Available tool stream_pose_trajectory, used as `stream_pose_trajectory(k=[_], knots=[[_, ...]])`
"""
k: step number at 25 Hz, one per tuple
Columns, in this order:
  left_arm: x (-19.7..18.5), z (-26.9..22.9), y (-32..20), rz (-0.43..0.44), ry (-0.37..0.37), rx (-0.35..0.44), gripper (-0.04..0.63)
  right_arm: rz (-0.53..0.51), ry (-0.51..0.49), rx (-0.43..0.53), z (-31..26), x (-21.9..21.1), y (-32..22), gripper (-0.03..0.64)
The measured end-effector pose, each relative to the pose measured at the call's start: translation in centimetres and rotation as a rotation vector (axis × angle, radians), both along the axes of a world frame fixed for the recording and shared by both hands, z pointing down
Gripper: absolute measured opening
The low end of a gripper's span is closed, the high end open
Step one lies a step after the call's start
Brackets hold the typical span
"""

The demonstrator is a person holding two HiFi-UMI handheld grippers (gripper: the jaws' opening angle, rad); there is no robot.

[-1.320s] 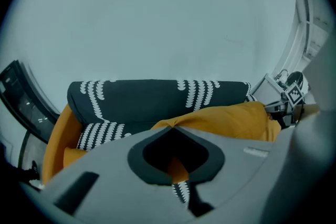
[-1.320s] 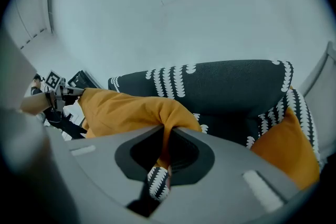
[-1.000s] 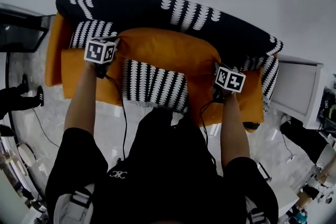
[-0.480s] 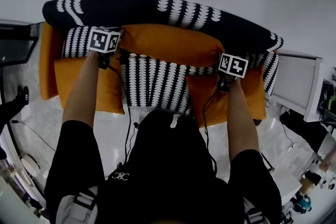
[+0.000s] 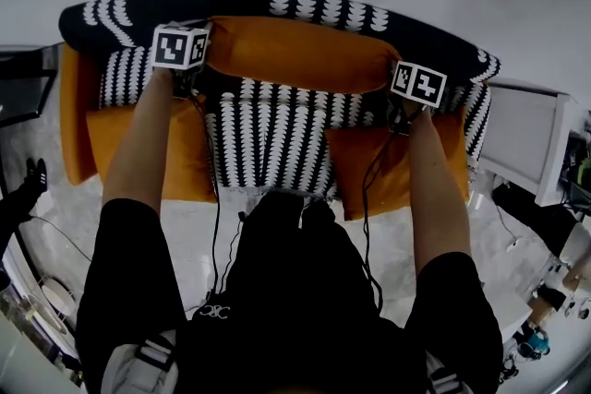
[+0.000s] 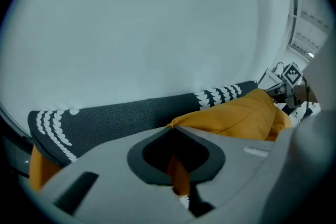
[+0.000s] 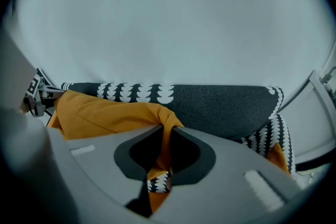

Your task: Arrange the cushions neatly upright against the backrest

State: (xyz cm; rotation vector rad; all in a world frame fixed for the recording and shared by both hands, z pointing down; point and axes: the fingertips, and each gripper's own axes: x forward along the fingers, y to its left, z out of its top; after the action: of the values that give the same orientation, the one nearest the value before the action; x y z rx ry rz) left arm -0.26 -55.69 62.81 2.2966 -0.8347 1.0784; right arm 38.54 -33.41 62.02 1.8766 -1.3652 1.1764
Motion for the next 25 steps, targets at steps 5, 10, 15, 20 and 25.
stream_pose_trajectory(k=[5,10,15,20,25], knots=[[2.1,-1.7,-3.7,-0.010,0.019,0.005,0.015,0.053,-0.009,0.029,-1.1,2.3,-3.1,0.045],[3.2,-1.1,-4.9,0.022,-0.020,0.018,0.015,0.054,0.039,0.009,-0.3,2.7,-4.3,0.044],[2.7,1.8,-2.8,0.048,-0.016,-0.014,0.014,0.021,0.070,-0.037,2.4,2.3,-2.7,0.044],[2.6,2.3,-2.4,0.011,0.018,-0.007,0.015,0.024,0.041,-0.027,2.9,2.2,-2.8,0.044],[1.7,0.0,-2.4,-0.086,0.085,-0.016,0.048,0.019,0.019,-0.036,1.7,2.1,-1.7,0.075]])
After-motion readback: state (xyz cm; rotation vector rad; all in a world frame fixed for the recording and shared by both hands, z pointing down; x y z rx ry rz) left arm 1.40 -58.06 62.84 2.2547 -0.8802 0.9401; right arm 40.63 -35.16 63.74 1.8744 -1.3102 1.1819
